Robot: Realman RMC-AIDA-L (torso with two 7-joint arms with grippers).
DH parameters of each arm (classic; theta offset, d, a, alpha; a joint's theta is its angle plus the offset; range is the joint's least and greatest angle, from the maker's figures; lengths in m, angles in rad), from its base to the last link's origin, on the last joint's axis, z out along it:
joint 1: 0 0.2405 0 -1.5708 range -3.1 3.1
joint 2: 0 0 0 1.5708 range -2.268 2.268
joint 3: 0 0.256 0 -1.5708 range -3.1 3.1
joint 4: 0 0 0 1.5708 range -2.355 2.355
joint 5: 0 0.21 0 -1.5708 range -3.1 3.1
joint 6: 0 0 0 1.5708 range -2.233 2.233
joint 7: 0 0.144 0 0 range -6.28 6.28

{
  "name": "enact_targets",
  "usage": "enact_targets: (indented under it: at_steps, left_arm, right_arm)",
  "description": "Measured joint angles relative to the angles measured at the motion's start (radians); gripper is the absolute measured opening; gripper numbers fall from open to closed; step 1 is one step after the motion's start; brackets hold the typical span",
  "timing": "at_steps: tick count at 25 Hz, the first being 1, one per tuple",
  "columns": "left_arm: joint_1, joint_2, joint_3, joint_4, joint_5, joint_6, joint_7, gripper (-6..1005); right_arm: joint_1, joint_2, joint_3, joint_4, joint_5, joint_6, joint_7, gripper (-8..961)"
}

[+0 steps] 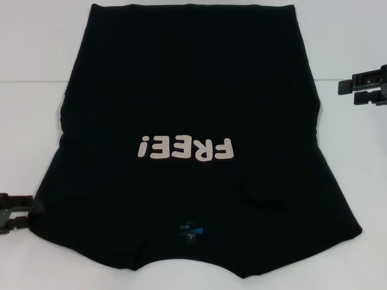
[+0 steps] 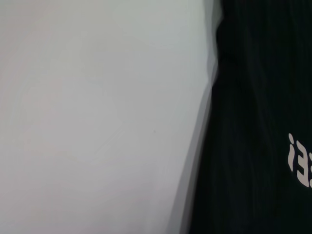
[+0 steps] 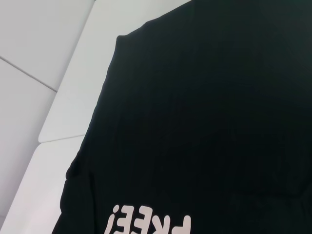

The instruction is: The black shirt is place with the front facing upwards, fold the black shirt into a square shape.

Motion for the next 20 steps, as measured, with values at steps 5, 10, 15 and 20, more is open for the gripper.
enact_targets:
  at_steps: [5, 10, 15, 20]
  left_arm:
    - [-0.016, 0.001, 0.005, -0.016, 0.001, -0.007, 0.000, 599]
    - [-0.039, 0.000, 0.005, -0.029, 0.000, -0.003, 0.005, 599]
    - [-0.057, 0.002, 0.006, -0.045, -0.003, -0.012, 0.007, 598]
    - [-0.079, 0.002, 0.006, -0.059, -0.002, -0.029, 0.004, 598]
  right_arm:
    - [-0.003, -0.001, 0.002, 0.000, 0.000, 0.001, -0.001, 628]
    - [-0.004, -0.002, 0.004, 0.000, 0.000, 0.001, -0.004, 628]
    - [-0.006, -0.002, 0.004, 0.000, 0.000, 0.001, -0.007, 628]
    - [-0.006, -0.002, 0.005, 0.000, 0.000, 0.001, -0.009, 628]
